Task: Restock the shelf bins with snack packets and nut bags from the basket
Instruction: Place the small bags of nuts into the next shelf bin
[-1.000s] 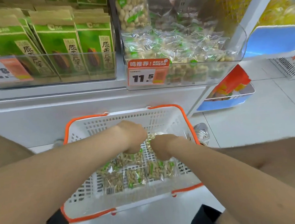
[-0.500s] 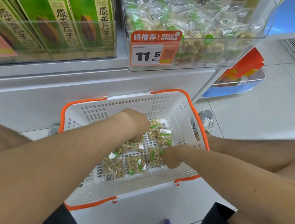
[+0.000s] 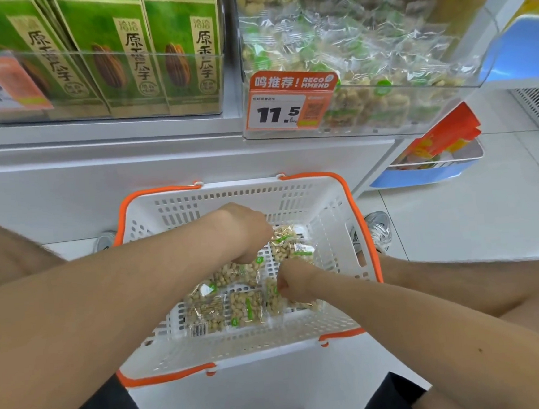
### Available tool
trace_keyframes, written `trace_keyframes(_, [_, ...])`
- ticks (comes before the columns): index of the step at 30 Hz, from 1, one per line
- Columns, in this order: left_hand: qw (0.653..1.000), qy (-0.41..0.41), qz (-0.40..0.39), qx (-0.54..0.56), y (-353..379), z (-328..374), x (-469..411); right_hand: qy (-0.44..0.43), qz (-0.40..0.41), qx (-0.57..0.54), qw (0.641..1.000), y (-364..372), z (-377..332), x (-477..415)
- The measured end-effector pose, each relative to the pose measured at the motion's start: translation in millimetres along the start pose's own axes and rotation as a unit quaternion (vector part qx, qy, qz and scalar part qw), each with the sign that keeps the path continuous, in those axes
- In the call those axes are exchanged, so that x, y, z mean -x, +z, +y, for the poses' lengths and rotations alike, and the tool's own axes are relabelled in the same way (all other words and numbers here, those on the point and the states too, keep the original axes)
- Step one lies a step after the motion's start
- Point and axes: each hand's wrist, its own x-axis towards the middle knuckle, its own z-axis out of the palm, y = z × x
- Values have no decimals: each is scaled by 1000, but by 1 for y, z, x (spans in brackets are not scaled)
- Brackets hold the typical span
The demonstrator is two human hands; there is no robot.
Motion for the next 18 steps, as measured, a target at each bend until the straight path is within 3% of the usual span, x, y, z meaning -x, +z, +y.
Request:
trace_keyframes(6, [999, -17, -22, 32, 4, -9, 14, -19, 137, -17, 990, -31, -23, 28])
trace_keyframes(10, [996, -42, -20, 71, -1, -17, 27, -85, 231, -52, 968, -76, -32, 57])
trace_keyframes(14, [983, -74, 40, 164, -9, -34, 40, -152, 326, -132, 924, -120, -41, 94])
trace_keyframes(18, [942, -64, 127, 303, -28, -60, 58, -208, 370, -212, 880, -160, -47, 133])
